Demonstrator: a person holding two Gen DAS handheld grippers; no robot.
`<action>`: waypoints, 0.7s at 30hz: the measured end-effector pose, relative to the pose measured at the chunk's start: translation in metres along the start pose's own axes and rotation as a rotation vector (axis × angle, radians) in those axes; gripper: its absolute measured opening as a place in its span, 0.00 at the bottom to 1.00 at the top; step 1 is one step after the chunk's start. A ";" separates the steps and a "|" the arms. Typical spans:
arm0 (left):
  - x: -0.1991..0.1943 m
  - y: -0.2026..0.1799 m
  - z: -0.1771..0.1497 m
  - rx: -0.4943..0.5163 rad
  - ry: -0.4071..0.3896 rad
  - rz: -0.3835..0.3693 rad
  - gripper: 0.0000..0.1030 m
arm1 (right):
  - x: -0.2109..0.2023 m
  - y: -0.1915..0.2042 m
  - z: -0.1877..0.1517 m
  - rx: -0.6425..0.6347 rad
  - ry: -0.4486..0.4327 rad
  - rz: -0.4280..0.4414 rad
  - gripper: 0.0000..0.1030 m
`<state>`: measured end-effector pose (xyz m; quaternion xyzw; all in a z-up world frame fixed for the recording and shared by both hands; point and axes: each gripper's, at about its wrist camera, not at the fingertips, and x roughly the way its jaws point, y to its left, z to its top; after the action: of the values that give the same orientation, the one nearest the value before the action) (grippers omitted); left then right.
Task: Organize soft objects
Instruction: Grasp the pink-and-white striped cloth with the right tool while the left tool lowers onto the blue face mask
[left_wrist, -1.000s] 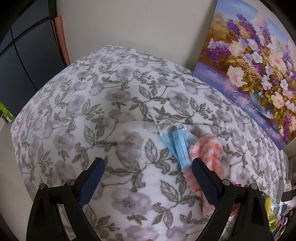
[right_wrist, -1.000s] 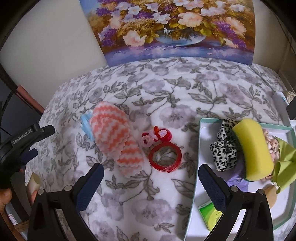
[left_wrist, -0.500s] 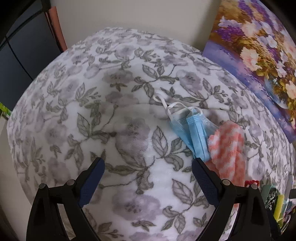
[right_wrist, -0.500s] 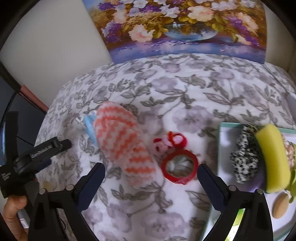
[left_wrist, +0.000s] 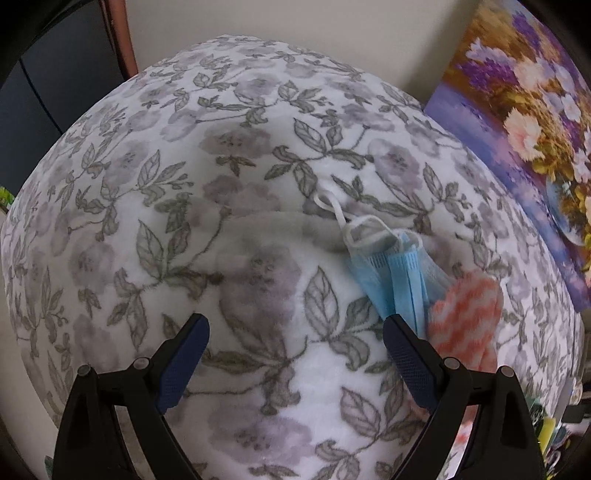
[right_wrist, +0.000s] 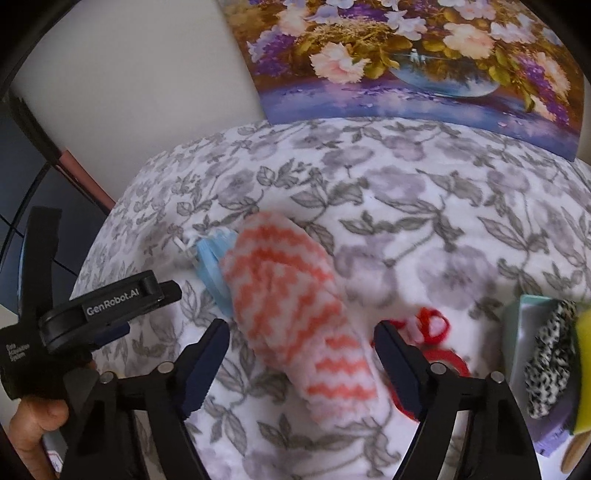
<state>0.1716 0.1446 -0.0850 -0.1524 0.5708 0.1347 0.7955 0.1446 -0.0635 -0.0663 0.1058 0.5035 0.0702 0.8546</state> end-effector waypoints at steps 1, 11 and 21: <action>0.000 0.001 0.001 -0.009 -0.002 -0.003 0.92 | 0.002 0.001 0.001 0.003 -0.002 0.007 0.75; 0.004 0.007 0.007 -0.047 -0.002 -0.039 0.92 | 0.030 0.011 0.000 -0.009 0.022 0.004 0.51; 0.003 -0.002 0.004 -0.048 0.005 -0.092 0.92 | 0.038 -0.002 -0.004 0.024 0.040 -0.002 0.21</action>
<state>0.1772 0.1449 -0.0864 -0.1977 0.5616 0.1113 0.7957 0.1593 -0.0560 -0.1009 0.1141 0.5214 0.0653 0.8431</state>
